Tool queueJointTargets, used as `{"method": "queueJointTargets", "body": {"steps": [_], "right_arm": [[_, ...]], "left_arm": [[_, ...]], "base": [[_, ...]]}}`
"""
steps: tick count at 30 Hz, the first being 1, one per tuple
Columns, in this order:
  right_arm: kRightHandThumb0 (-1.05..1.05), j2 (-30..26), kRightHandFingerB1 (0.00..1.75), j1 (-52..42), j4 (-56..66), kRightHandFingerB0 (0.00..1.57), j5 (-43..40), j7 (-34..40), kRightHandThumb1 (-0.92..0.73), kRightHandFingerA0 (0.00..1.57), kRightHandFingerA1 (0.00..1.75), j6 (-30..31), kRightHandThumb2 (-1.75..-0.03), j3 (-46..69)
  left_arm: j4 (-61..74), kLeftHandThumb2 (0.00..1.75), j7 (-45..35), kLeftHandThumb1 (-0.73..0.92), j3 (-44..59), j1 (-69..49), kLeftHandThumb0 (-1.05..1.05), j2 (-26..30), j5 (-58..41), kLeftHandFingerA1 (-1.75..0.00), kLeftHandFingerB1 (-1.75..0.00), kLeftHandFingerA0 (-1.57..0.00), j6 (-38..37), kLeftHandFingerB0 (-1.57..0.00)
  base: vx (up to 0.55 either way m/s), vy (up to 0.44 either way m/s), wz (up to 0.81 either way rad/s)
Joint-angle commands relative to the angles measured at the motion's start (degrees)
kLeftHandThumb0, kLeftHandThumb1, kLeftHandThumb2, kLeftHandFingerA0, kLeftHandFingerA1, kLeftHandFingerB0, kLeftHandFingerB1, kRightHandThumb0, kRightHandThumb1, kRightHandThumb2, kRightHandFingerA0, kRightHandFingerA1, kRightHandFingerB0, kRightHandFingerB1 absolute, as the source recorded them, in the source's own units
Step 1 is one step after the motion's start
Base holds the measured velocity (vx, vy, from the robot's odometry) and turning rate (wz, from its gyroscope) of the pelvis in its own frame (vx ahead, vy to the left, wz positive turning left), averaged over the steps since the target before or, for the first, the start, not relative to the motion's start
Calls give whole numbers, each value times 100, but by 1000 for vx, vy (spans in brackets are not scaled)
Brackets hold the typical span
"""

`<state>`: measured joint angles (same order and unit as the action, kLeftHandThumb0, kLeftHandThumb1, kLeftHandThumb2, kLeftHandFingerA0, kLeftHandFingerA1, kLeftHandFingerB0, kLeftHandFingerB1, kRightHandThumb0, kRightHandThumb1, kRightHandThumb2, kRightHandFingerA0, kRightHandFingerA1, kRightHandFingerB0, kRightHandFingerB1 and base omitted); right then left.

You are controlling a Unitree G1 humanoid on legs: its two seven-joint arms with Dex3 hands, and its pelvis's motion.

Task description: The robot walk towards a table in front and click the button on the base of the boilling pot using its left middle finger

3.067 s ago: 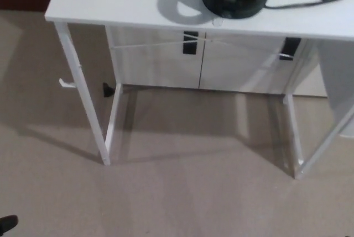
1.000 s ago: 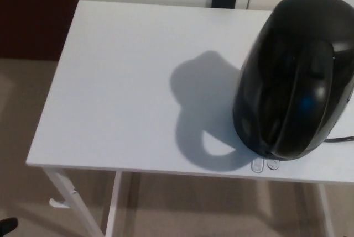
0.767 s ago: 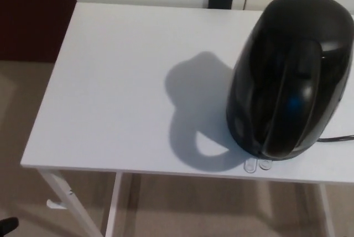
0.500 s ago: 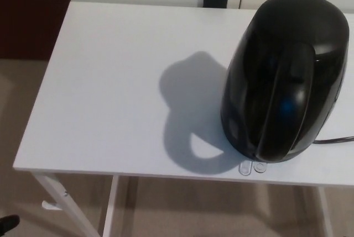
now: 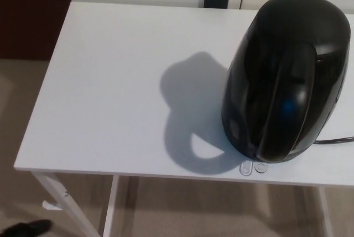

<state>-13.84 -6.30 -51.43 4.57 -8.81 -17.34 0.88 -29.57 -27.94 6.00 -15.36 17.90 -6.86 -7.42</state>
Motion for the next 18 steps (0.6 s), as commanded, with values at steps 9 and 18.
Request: {"method": "queueJointTargets", "body": {"steps": [9, 18], "right_arm": [[-35, -122, 51, -34, -62, 47, 12, -19, -53, 62, 59, -3, -75, 0], [-37, -167, 51, 23, -135, 46, 139, 19, -53, 63, 59, -95, -75, -93]], "left_arm": [[3082, 62, 16, 69, -3273, -1447, -68, 284, 2512, -33, -30, -37, -1280, -30], [4198, 63, 152, 71, -4336, -949, -70, 448, 3721, -32, -29, -28, -1590, -26]], "base": [[0, 0, 0], [0, 0, 0]]}}
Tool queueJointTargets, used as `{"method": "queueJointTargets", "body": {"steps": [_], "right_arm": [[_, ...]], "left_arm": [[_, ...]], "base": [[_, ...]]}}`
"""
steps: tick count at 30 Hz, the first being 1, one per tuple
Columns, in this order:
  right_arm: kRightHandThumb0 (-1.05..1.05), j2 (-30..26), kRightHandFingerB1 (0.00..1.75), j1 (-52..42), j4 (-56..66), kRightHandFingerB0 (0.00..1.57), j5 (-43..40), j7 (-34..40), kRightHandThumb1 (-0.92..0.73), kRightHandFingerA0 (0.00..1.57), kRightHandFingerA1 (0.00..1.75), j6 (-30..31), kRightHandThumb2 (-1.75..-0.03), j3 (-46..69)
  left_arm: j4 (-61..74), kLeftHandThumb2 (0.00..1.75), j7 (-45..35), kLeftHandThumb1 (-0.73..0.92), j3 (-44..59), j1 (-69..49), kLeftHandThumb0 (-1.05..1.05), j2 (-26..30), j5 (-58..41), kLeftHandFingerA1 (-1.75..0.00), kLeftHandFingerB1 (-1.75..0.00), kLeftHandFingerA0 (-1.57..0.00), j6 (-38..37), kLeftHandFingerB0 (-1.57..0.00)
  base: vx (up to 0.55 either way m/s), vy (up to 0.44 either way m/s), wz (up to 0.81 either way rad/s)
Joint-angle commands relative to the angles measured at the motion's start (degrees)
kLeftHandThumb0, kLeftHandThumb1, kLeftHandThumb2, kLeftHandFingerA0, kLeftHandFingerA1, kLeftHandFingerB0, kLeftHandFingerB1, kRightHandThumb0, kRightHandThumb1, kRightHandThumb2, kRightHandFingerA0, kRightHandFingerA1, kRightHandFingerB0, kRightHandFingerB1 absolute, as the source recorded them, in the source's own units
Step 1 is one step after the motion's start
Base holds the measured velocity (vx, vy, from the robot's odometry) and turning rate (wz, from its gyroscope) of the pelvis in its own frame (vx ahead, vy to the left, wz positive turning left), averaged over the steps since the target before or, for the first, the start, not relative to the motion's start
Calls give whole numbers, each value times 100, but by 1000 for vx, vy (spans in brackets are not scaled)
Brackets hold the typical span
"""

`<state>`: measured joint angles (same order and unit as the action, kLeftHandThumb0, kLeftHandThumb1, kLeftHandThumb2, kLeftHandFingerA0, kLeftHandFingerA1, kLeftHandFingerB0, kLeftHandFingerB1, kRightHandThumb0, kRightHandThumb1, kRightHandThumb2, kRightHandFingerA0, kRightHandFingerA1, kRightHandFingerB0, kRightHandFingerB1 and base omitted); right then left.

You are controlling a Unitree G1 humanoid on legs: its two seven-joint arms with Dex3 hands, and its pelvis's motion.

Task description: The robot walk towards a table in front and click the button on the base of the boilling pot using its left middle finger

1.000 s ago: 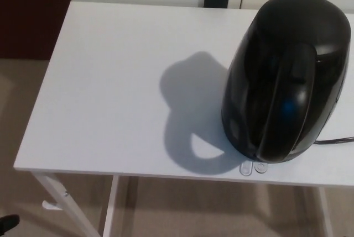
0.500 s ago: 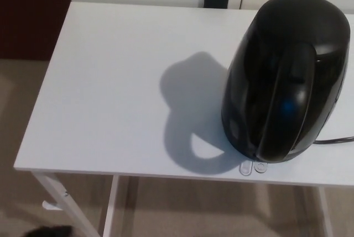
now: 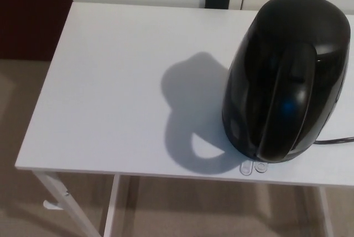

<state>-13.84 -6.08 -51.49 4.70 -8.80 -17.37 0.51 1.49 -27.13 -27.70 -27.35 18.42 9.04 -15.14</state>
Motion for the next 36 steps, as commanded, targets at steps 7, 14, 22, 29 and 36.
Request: {"method": "queueJointTargets", "body": {"steps": [7, 14, 22, 29, 36], "right_arm": [[-28, -144, 41, -32, -9, 50, 35, -72, -64, 65, 49, 40, -58, -27], [-27, -159, 43, 61, -14, 50, 32, -150, -64, 65, 51, 10, -59, -43], [-45, -365, 41, -21, 115, 44, 484, -9, -61, 54, 49, -278, -57, -358], [-51, -759, 43, -214, 330, 51, 859, -244, -72, 63, 53, -961, -62, -755], [-53, -753, 54, -192, 282, 41, 772, -272, -57, 54, 63, -767, -89, -815]], "left_arm": [[1288, 63, 1059, 78, -1438, 1050, -71, 334, 3715, -34, -30, -28, -1429, -25], [1272, 64, 1972, 79, -1867, 2022, -72, 331, 5011, -32, -29, -27, -1456, -23], [1021, 66, 2134, 82, -2092, 2824, -72, 395, 5427, -30, -30, -24, -1096, -26], [881, 65, 2498, 80, -2268, 3163, -71, 410, 5656, -31, -30, -27, -846, -27], [879, 64, 2647, 78, -2411, 3373, -75, 380, 5781, -32, -32, -32, -701, -30]], "base": [[0, 0, 0], [0, 0, 0], [0, 0, 0], [0, 0, 0], [0, 0, 0]]}}
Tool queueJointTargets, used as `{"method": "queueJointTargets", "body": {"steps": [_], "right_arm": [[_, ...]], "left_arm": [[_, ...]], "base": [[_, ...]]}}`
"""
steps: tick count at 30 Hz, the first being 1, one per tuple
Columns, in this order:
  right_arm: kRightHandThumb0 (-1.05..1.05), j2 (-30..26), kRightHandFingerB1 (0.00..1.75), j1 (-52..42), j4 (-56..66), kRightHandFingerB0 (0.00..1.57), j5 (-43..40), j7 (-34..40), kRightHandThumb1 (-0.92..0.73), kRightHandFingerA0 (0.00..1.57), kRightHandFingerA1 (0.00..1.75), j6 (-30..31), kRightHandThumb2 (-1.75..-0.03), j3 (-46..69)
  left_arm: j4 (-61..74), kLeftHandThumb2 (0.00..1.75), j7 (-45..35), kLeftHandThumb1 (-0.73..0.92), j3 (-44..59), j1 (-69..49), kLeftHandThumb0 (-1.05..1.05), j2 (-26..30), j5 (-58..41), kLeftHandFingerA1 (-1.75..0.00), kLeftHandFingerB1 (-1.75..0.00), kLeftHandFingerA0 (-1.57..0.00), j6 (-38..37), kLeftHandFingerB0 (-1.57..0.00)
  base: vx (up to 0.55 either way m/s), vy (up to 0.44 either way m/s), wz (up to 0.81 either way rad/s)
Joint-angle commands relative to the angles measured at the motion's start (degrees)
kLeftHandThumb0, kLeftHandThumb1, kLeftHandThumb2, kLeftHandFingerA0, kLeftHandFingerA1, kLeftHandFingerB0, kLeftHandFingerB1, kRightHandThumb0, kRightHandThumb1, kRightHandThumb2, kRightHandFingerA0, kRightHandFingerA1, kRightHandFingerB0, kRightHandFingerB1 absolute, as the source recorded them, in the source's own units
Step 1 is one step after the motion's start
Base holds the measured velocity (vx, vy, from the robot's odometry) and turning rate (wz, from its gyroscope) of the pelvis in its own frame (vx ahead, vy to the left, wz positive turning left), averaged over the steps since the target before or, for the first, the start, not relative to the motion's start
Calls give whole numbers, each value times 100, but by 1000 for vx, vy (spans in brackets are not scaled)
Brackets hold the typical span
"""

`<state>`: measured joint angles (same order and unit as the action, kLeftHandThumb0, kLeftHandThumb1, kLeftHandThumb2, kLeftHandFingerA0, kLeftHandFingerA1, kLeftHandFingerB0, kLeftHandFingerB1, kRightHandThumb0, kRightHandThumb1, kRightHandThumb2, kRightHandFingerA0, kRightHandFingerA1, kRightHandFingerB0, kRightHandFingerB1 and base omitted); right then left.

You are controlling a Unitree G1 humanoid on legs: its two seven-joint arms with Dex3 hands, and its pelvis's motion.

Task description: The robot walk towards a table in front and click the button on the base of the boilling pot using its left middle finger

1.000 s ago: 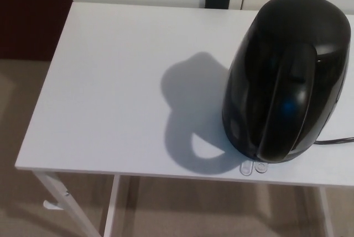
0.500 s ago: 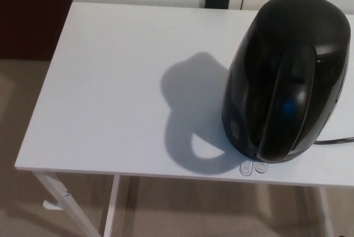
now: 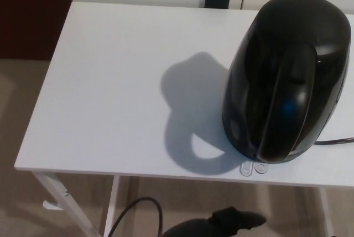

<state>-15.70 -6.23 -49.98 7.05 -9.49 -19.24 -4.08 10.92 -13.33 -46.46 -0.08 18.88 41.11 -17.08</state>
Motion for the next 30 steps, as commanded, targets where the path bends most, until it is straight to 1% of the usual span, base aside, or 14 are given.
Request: {"method": "queueJointTargets", "body": {"steps": [1, 4, 10, 11, 12, 13, 14, 15, 23, 27, 30], "right_arm": [[-53, -572, 54, -175, 132, 41, 531, -198, -57, 54, 63, -580, -89, -371], [-53, -584, 54, -183, 137, 41, 517, -185, -57, 54, 63, -585, -89, -394], [-53, -601, 54, -180, 137, 41, 502, -168, -57, 54, 63, -597, -89, -441], [-79, -1193, 60, -378, 900, 41, 1817, 500, -89, 64, 74, -542, -67, -1038], [-36, -1149, 62, -480, 883, 46, 1362, 101, -54, 67, 77, -1019, -96, -892], [-36, -782, 62, -507, 465, 46, 87, -746, -54, 67, 77, -1640, -96, -400], [-46, -670, 46, -251, 85, 60, 348, -297, -73, 71, 58, -1068, -62, -480], [-47, -688, 44, -184, -16, 56, 457, -191, -71, 66, 56, -1045, -62, -518], [-47, -688, 44, -85, -194, 56, 494, -162, -71, 66, 56, -1178, -62, -538], [-47, -683, 44, -70, -290, 56, 501, -149, -71, 66, 56, -1258, -62, -550], [-47, -685, 44, -56, -352, 56, 502, -144, -71, 66, 56, -1312, -62, -548]], "left_arm": [[-52, 102, 1403, 65, -560, 698, -82, 337, 2686, -48, -43, -31, -476, -22], [-53, 100, 1464, 63, -589, 715, -82, 328, 2650, -48, -44, -34, -461, -26], [17, 100, 1479, 63, -677, 706, -80, 379, 2694, -48, -44, -32, -364, -25], [5, 65, 1580, 80, -696, 718, -73, 397, 2756, -32, -30, -28, -348, -26], [-2, 65, 1639, 80, -711, 729, -73, 407, 2798, -32, -30, -28, -328, -26], [-3, 65, 1658, 80, -719, 734, -73, 408, 2817, -32, -30, -28, -313, -26], [4, 65, 1649, 80, -723, 749, -73, 410, 2834, -32, -30, -28, -292, -25], [5, 65, 1660, 80, -733, 785, -73, 405, 2880, -32, -30, -28, -276, -25], [32, 65, 1782, 81, -751, 977, -77, 438, 3149, -31, -32, -33, -190, -26], [-42, 65, 1980, 81, -755, 981, -81, 428, 3270, -31, -34, -35, -127, -27], [-111, 66, 1981, 81, -711, 991, -83, 408, 3239, -31, -36, -32, -116, -24]], "base": [[0, 0, 0], [0, 0, 0], [0, 0, 0], [0, 0, 0], [0, 0, 0], [0, 0, 0], [0, 0, 0], [0, 0, 0], [0, 0, 0], [0, 0, 0], [0, 0, 0]]}}
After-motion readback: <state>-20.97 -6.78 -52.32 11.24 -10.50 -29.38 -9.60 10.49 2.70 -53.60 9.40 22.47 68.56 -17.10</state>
